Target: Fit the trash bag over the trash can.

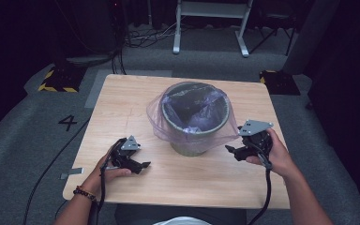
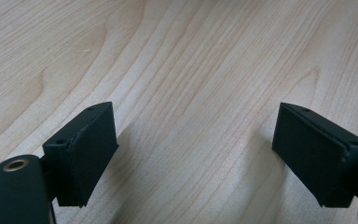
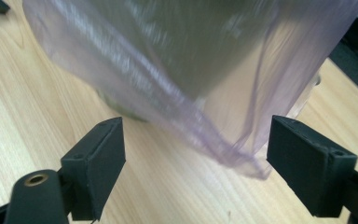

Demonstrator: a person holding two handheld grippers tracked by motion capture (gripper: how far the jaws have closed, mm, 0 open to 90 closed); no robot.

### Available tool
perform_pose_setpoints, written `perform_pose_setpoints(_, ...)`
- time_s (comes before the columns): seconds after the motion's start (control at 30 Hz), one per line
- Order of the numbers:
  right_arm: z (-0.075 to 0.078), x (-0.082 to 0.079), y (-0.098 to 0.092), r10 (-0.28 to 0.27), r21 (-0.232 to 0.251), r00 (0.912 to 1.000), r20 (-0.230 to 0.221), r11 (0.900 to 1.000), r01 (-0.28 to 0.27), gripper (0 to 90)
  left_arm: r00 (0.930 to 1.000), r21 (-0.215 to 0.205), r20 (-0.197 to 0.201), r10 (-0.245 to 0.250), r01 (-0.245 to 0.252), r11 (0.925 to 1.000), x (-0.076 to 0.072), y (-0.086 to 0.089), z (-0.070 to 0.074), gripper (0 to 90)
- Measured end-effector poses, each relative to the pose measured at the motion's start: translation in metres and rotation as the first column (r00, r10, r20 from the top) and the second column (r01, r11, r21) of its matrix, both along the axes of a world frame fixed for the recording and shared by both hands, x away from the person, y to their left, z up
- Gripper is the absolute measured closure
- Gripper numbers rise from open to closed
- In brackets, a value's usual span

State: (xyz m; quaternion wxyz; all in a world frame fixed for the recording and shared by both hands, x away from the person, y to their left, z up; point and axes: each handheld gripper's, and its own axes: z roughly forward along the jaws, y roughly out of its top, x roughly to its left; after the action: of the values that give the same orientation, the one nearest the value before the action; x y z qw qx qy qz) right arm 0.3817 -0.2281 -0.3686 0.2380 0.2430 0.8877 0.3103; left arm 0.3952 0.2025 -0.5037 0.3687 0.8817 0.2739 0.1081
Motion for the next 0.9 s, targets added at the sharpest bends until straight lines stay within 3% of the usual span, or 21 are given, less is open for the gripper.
perform_pose_setpoints(0.5,-0.047,-0.007,-0.018,-0.018,-0.02,0.9965,-0.082,1.0,0.017,18.9,1.0,0.0,0.0,0.0,0.0,1.0,0.0,0.0,0.0,13.4)
perform_pose_setpoints(0.9,-0.079,-0.01,-0.034,-0.068,-0.024,0.9897,-0.126,0.998,0.065,18.9,1.0,0.001,0.001,0.002,-0.002,1.0,0.0,0.0,0.0,13.4)
